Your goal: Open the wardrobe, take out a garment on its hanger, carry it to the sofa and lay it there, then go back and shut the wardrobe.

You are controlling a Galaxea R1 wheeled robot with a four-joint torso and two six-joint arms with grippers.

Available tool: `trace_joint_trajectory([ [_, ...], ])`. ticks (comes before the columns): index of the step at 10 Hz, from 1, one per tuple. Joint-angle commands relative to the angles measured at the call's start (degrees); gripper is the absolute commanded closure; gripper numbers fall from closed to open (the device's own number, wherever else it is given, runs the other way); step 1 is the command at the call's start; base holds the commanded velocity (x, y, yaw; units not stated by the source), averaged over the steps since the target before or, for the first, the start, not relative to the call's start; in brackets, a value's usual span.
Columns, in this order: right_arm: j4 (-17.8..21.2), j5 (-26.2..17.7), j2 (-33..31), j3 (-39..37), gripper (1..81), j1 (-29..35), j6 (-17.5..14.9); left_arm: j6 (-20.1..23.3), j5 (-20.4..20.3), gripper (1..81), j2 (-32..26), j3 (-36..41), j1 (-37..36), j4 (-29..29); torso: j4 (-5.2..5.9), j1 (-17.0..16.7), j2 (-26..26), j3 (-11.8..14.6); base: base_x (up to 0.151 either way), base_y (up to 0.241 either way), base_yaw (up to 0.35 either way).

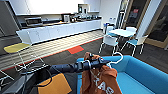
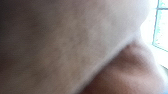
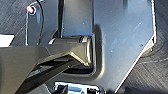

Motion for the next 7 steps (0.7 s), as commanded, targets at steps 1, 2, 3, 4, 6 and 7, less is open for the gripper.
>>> trace_joint_trajectory([
  [1, 0.2, -2.6, 0.4, 0.4, 1.0, 1.5, -0.1, 0.6, -3.5, 81.1, 1.1, 1.6, -11.1, 0.8, 0.00, 0.0, 0.0, 0.2, 0.000, 0.000, -0.254],
  [2, 0.2, -2.6, 0.4, 0.5, 1.0, 1.6, -0.1, 0.6, -3.6, 81.1, 1.0, 1.9, -11.1, 0.9, 0.00, 0.0, 0.0, -0.7, 0.000, 0.000, -0.254],
  [3, 0.2, -2.6, 0.4, 0.5, 1.0, 1.5, -0.1, 0.6, -3.6, 81.1, 0.9, 2.0, -11.1, 1.2, 0.00, 0.0, 0.0, -1.2, 0.000, 0.000, -0.254],
  [4, 0.2, -2.6, 0.4, 0.5, 1.0, 1.5, -0.1, 0.6, -3.6, 81.1, 0.9, 2.0, -11.1, 1.2, 0.00, 0.0, 0.0, -1.3, 0.000, 0.000, -0.254],
  [6, 0.2, -2.6, 0.5, 0.5, 1.0, 1.5, -0.1, 0.6, -4.1, 81.1, 0.9, 2.1, -11.1, 1.2, 0.00, 0.0, 0.0, -1.2, 0.000, 0.000, -0.254],
  [7, 0.2, -2.6, 0.5, 0.6, 1.0, 1.6, -0.1, 0.6, -4.1, 81.1, 1.0, 2.2, -11.1, 1.2, 0.00, 0.0, 0.0, -1.2, 0.000, 0.000, -0.254],
])
